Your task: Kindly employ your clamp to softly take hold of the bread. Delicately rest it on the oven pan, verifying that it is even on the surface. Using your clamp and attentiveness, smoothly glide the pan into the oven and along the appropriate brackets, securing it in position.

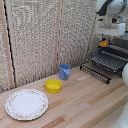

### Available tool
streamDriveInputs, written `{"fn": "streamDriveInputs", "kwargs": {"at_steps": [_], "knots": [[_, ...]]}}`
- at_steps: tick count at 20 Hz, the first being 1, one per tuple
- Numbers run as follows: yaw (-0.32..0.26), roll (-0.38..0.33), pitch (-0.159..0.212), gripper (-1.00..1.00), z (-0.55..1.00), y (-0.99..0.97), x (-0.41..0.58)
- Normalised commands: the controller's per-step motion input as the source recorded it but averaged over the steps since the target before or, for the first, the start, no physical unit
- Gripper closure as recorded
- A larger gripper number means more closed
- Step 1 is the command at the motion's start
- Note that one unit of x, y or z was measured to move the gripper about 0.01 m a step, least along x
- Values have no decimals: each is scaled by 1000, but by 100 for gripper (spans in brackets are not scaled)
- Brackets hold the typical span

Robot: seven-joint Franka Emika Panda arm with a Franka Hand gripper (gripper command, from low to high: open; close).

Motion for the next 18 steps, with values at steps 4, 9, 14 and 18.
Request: {"fn": "streamDriveInputs", "kwargs": {"at_steps": [4, 9, 14, 18], "knots": [[-53, 46, 5, 100, 1, -789, 569], [-46, 60, 26, 100, 0, -758, 637], [-32, 71, 77, 100, 0, -843, 317], [0, 62, 89, 100, -17, -441, 160]]}}
